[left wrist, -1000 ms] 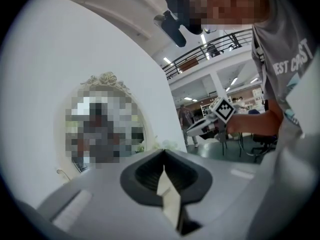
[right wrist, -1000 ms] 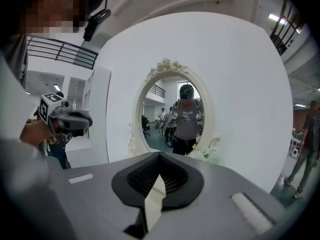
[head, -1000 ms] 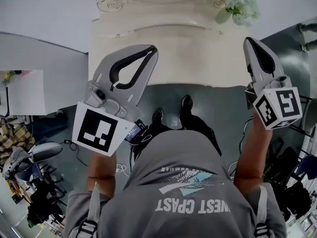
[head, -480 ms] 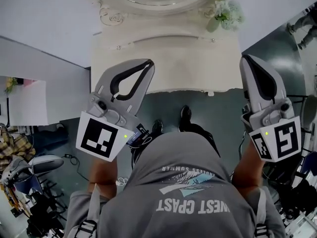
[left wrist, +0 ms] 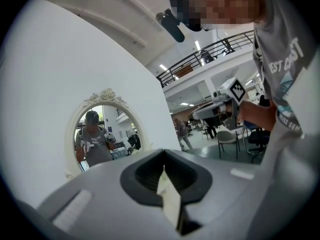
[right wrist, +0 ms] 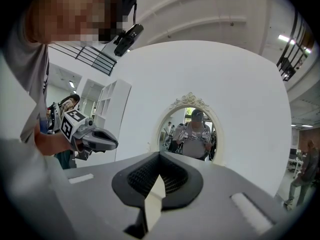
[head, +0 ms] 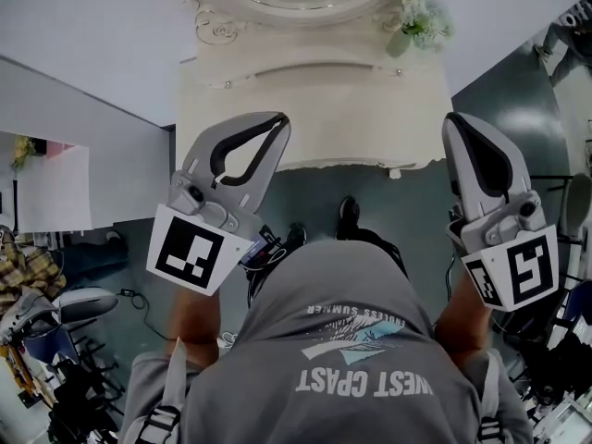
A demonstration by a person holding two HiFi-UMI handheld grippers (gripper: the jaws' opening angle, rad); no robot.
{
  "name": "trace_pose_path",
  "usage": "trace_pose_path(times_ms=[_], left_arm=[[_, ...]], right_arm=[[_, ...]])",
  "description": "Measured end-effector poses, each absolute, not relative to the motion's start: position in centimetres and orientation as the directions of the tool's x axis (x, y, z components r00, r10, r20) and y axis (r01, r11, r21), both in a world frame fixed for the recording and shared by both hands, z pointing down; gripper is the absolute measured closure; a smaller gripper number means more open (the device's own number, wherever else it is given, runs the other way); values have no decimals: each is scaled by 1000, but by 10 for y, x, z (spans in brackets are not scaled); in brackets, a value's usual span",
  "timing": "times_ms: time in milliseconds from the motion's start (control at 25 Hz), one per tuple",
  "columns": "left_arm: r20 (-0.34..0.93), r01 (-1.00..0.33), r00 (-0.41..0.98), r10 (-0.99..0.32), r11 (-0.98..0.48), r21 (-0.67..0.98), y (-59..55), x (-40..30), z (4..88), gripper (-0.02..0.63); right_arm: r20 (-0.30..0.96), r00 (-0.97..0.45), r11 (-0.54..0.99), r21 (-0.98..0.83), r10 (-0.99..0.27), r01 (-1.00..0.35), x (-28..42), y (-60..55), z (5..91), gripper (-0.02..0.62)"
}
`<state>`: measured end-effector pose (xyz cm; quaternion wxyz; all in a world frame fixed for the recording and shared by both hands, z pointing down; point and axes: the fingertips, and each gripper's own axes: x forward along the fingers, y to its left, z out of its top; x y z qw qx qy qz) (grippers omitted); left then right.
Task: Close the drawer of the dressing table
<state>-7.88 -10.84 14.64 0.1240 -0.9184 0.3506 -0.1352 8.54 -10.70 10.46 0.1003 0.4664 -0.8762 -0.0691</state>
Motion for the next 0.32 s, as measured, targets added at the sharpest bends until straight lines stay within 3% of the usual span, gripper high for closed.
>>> trace_pose_path(times_ms=[320], left_arm=[[162,-618,711,-684,-718,-322,-99,-80,151,603]], right_arm=[[119,-540,553,216,-833,-805,90,-96,111,597]])
